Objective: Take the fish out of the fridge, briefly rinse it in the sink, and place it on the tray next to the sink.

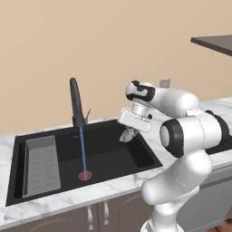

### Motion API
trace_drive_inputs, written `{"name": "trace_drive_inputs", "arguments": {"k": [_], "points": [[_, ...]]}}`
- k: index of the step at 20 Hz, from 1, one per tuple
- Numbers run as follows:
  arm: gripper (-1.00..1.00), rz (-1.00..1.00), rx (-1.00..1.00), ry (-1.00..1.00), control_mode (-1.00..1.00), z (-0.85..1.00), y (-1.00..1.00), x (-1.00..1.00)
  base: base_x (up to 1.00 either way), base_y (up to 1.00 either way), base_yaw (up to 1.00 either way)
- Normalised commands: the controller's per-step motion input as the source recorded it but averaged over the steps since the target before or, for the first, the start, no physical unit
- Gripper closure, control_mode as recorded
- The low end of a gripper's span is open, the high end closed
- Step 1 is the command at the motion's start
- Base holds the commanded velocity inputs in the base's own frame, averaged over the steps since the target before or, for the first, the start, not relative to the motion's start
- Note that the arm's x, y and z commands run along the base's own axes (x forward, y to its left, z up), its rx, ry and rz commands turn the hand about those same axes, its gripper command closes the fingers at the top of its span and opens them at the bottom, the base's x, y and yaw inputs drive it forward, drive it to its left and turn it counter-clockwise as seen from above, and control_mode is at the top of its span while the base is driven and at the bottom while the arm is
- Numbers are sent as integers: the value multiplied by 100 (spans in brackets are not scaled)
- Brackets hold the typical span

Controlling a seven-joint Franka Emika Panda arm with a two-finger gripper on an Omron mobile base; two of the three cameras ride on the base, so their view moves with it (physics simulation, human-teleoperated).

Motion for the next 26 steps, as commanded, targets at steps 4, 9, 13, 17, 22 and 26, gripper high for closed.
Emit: {"name": "trace_drive_inputs", "arguments": {"k": [4, 9, 13, 17, 22, 26], "points": [[100, 18, 11, 3, -100, -21, 67, 27, 0, 0, 0], [100, 5, 16, 0, -100, -41, 69, 14, 0, 0, 0], [100, 1, 25, -10, -100, -24, 51, 7, 0, 0, 0], [100, 0, 35, -17, -100, -2, 21, 7, 0, 0, 0], [100, 0, 30, -15, -100, 0, 19, 10, 0, 0, 0], [100, 0, 6, 0, -100, -7, 30, 13, 0, 0, 0]]}}
